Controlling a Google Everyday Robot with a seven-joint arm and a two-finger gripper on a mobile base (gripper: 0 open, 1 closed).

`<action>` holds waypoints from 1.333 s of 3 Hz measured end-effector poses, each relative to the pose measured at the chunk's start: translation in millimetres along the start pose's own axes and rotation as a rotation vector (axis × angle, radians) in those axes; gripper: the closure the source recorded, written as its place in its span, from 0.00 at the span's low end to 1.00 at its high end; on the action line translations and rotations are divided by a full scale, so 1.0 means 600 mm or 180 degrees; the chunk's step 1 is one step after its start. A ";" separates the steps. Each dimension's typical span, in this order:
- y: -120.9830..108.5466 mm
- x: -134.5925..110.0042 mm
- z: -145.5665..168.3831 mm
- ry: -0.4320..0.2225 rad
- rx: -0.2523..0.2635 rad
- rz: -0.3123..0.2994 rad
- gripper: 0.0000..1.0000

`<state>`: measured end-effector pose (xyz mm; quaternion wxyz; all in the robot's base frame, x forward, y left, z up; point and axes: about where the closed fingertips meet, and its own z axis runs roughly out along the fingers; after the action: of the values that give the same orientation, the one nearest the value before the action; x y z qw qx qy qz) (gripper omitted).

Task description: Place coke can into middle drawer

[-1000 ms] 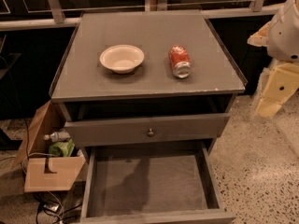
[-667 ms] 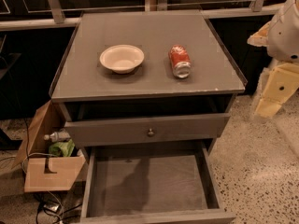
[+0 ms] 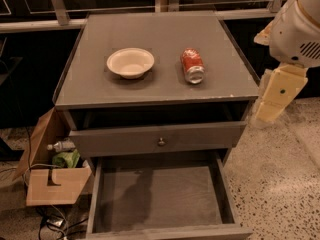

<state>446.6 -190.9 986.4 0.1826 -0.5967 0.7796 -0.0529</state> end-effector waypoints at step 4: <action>-0.072 -0.078 0.112 0.0243 -0.0153 0.0694 0.00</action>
Offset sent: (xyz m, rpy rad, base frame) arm 0.0882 0.0555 -0.0518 0.0158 0.1285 -0.2886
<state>519.5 -149.4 947.6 0.1430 -0.5102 0.8473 -0.0367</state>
